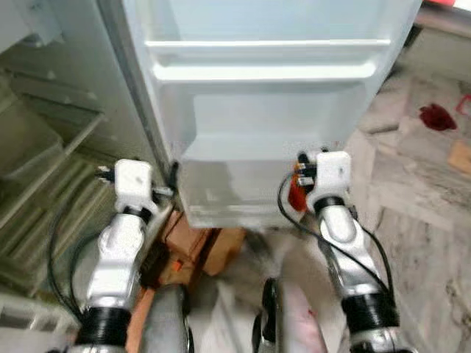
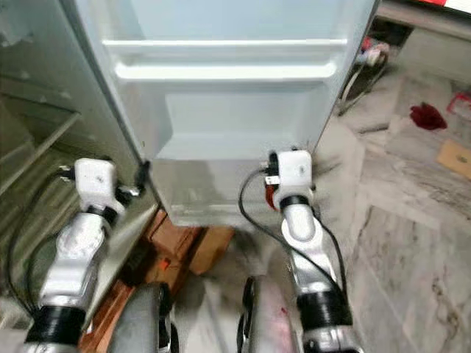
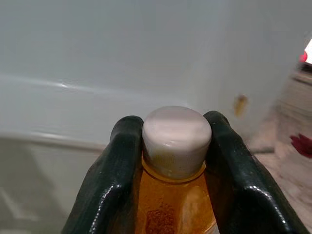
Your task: Restocking fridge
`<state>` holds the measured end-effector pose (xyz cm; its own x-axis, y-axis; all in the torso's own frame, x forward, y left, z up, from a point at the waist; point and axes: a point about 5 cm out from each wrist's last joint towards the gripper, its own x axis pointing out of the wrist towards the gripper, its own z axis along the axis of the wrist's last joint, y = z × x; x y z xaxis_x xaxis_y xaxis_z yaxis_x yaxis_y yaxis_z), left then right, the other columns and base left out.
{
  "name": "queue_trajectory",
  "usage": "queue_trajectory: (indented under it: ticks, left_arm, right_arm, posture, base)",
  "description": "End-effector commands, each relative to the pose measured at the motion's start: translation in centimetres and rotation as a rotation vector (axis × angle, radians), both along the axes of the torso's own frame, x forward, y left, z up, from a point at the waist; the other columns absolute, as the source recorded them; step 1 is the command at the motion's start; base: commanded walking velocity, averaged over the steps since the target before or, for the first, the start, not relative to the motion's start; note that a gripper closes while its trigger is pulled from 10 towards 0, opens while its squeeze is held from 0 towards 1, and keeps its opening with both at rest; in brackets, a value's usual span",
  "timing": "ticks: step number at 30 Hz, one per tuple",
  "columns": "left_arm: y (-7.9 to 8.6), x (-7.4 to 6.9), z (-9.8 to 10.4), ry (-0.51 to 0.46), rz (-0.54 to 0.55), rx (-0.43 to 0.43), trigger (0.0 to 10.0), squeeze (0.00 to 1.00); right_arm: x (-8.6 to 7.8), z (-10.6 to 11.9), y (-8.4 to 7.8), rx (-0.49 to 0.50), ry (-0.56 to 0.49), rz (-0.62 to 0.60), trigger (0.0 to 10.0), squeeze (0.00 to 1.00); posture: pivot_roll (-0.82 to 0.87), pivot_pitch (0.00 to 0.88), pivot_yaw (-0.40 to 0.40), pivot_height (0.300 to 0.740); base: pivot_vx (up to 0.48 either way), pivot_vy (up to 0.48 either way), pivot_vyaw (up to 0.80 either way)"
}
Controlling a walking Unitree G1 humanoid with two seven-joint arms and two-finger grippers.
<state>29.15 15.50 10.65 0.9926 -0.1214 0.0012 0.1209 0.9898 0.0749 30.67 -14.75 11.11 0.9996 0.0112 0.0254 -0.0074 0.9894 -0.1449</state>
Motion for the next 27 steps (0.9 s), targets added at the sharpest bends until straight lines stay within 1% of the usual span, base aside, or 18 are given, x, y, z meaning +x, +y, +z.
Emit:
queue_trajectory:
  ticks: [1,4,7,10,14,16,18,21,27]
  left_arm:
    - [1.0,-0.2,0.0,0.007,0.042,0.021,10.0,0.0]
    - [1.6,-0.5,-0.3,0.037,0.076,0.021,10.0,0.0]
    - [1.9,-0.9,-0.5,0.05,0.084,0.013,10.0,0.0]
    - [2.6,-1.5,-0.7,0.06,0.114,0.024,10.0,0.0]
    - [3.2,-2.0,-0.8,0.073,0.14,0.044,10.0,0.0]
    - [4.0,-3.0,-1.4,0.119,0.167,0.052,10.0,0.0]
    - [4.0,-3.4,-1.9,0.156,0.16,0.082,10.0,0.0]
    - [4.0,-3.7,-2.6,0.203,0.169,0.06,10.0,0.0]
    - [3.8,-3.7,-2.5,0.186,0.158,0.056,10.0,0.0]
  right_arm:
    - [0.0,0.1,0.4,0.013,-0.002,0.021,10.0,0.0]
    - [0.1,-0.2,0.5,0.019,0.012,0.044,10.0,0.0]
    - [0.3,-0.3,0.5,0.018,0.021,0.06,10.0,0.0]
    - [0.4,-0.5,0.5,0.022,0.026,0.073,10.0,0.0]
    - [0.5,-0.5,0.4,0.018,0.025,0.075,10.0,0.0]
    - [0.8,-0.4,0.4,0.013,0.022,0.082,10.0,0.0]
    - [1.0,-0.3,0.5,0.011,0.011,0.092,10.0,0.0]
    - [1.2,-0.1,0.6,-0.004,0.002,0.099,10.0,0.0]
    - [1.5,0.3,0.8,-0.006,-0.029,0.118,10.0,0.0]
  posture:
    - [0.0,0.093,-0.039,0.633]
    - [0.01,0.096,-0.038,0.633]
    - [0.01,0.098,-0.038,0.633]
    - [0.01,0.099,-0.039,0.61]
    - [0.02,0.101,-0.037,0.595]
    - [0.03,0.104,-0.039,0.575]
    - [0.03,0.104,-0.039,0.561]
    - [0.03,0.103,-0.038,0.561]
    - [0.03,0.109,-0.039,0.561]
  base:
    - [0.0,0.0,0.0]
    - [0.0,0.0,0.0]
    - [0.0,0.0,0.0]
    - [0.0,0.0,0.0]
    - [0.0,0.0,0.0]
    - [0.0,0.0,0.0]
    - [0.0,0.0,0.0]
    - [0.0,0.0,0.0]
    - [0.0,0.0,0.0]
